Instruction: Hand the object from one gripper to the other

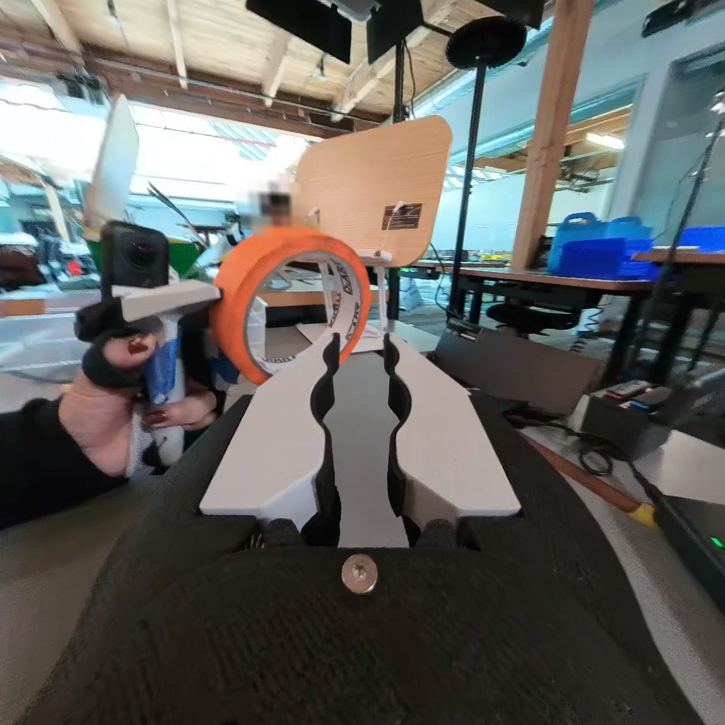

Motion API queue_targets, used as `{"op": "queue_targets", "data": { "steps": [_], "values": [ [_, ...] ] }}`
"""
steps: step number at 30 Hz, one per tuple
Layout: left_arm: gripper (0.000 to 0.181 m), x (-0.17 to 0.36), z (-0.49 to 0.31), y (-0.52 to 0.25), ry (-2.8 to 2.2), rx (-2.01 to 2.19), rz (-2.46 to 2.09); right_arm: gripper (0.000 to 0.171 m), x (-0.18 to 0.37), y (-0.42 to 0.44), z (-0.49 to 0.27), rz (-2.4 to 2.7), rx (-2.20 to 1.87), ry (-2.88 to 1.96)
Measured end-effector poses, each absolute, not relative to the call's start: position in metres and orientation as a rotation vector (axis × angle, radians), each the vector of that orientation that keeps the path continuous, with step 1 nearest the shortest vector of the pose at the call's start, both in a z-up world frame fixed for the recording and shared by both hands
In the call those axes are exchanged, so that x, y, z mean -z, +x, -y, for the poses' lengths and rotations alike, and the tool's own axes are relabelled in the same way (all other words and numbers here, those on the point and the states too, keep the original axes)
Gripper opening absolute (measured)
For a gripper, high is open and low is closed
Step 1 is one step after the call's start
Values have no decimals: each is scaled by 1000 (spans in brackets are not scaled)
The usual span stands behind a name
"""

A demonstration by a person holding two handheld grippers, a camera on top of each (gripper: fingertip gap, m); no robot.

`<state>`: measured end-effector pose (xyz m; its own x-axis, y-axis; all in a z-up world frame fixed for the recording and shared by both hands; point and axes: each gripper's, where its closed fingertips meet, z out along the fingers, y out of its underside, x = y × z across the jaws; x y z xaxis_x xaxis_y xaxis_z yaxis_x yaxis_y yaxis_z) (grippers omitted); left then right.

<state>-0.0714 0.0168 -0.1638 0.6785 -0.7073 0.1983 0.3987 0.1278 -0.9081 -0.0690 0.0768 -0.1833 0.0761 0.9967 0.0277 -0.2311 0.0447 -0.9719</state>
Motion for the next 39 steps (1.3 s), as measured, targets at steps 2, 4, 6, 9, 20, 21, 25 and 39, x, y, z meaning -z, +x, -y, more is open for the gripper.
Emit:
{"op": "queue_targets", "data": {
  "steps": [2,4,6,9,20,21,25,39],
  "values": [
    [8,165,-17,-69,-1206,826,-337,32,179,-66,-86,948,-1259,-1054],
    [7,166,-14,-63,-1206,931,-357,36,178,-65,-84,985,-1232,-1009],
    [7,168,-10,-54,-1210,1064,-389,46,186,-70,-74,1086,-1240,-996],
    [8,173,-3,-39,-1215,1252,-448,46,191,-75,-67,1125,-1324,-1025],
    [69,183,-36,-66,-1311,882,-275,9,201,-66,-112,1036,-970,-1178],
    [69,187,-39,-66,-1348,770,-302,9,201,-65,-115,1026,-905,-1179],
    [54,213,-52,-58,-1519,439,-425,9,199,-64,-120,1008,-695,-1141],
    [25,187,-39,-72,-1348,730,-272,50,183,-67,-71,1110,-1353,-1001]
  ]
}}
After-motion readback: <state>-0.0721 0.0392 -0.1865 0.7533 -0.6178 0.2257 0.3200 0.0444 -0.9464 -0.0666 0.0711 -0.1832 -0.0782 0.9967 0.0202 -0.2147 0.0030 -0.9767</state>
